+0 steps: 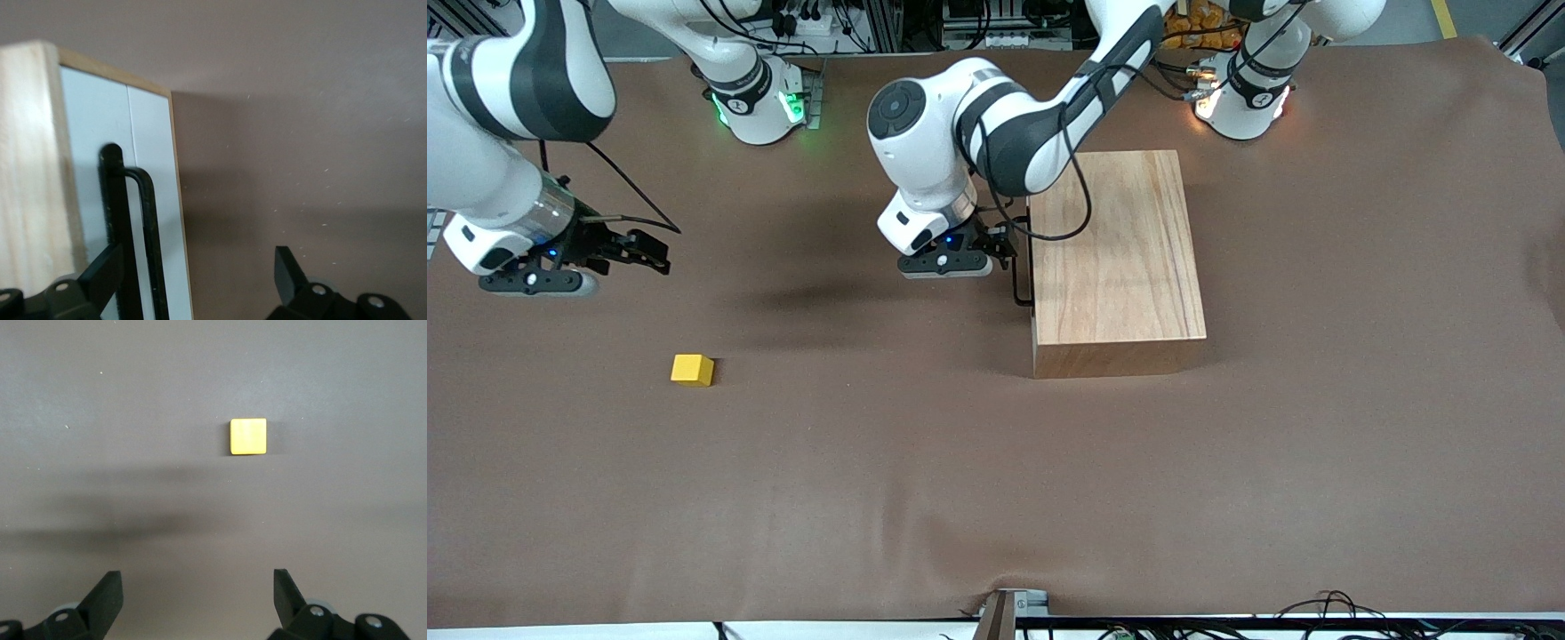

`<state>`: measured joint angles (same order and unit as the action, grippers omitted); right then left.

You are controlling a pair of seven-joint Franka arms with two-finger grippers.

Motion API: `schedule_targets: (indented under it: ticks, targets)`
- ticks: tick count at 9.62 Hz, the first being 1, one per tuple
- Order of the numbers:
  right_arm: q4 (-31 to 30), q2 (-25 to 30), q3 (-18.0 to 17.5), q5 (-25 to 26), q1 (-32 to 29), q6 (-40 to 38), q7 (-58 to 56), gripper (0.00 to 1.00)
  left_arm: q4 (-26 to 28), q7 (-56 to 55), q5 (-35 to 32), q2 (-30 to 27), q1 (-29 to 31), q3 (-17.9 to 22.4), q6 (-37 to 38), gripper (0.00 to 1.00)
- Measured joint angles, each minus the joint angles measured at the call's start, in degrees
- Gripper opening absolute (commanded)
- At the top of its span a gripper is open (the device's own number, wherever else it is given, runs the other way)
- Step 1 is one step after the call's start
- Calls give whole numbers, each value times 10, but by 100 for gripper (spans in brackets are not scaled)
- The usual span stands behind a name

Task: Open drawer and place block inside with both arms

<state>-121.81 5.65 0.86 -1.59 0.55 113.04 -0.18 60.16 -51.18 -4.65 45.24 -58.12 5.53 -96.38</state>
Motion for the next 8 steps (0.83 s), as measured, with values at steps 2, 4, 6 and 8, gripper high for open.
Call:
schedule_targets:
  ticks: [2, 4, 6, 8]
  targets:
    - [-6, -1, 0, 0, 1, 6, 0, 100, 0, -27, 6, 8, -7, 0, 30, 100]
    - [-12, -7, 0, 0, 1, 26, 0, 100, 0, -48, 12, 9, -9, 1, 53, 100]
    - [-18, -16, 1, 0, 1, 35, -4, 100, 0, -50, 14, 17, -9, 1, 55, 100]
    - [-22, -22, 3, 0, 1, 39, -7, 100, 0, -51, 14, 23, -9, 2, 55, 100]
